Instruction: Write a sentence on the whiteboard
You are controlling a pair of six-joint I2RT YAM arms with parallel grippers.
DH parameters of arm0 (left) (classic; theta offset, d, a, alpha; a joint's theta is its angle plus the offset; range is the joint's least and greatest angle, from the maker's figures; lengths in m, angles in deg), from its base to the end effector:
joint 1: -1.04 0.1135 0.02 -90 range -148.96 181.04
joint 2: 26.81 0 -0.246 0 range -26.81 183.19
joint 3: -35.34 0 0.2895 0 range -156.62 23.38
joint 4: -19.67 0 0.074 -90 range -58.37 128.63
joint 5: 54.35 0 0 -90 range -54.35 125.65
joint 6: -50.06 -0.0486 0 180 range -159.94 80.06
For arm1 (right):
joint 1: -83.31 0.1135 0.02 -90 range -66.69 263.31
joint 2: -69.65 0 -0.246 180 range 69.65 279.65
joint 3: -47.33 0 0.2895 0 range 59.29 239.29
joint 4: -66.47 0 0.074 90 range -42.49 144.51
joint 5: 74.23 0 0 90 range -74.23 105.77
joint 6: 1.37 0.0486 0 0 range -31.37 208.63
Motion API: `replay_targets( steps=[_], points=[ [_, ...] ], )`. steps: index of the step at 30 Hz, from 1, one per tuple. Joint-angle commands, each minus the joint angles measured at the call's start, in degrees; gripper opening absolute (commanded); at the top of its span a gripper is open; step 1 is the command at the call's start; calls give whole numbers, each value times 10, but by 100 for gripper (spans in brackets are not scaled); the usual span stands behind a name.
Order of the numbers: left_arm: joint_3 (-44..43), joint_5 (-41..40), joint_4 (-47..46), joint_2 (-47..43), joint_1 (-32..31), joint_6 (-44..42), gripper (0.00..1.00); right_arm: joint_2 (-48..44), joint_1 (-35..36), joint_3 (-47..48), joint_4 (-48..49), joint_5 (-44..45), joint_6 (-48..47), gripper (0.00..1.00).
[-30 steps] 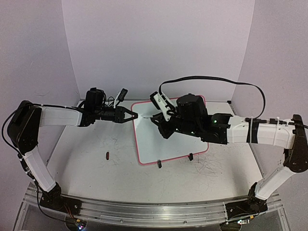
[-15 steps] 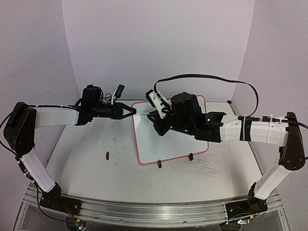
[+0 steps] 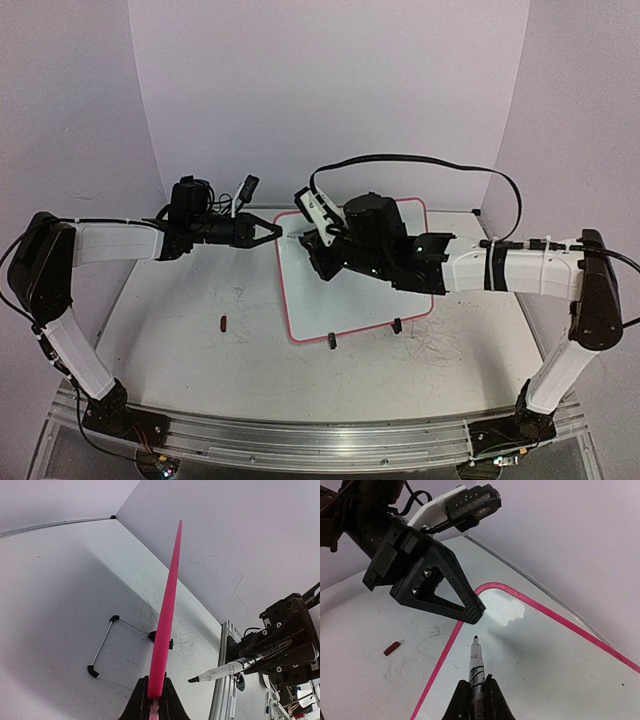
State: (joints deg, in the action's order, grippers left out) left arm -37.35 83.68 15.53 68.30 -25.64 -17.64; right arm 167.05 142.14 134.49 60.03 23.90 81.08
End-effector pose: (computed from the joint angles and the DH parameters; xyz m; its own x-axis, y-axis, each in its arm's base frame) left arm 0.3507 -0.2167 0.2147 -0.6126 0.0238 -0.7900 0.7551 0.3130 -0.5761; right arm 0.2406 0.3845 0.2709 -0.0452 -0.3260 -0.9443 -0.7897 0.5906 -0.1661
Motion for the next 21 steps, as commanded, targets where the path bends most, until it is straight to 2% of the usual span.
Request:
replay_targets(
  steps=[1, 21],
  points=[
    [-15, 0, -10, -3, 1, -10, 0, 11, 3, 31, 35, 14, -9, 0],
    [-14, 3, -10, -7, 1, -13, 0, 36, 3, 42, 38, 34, -5, 0]
  ],
)
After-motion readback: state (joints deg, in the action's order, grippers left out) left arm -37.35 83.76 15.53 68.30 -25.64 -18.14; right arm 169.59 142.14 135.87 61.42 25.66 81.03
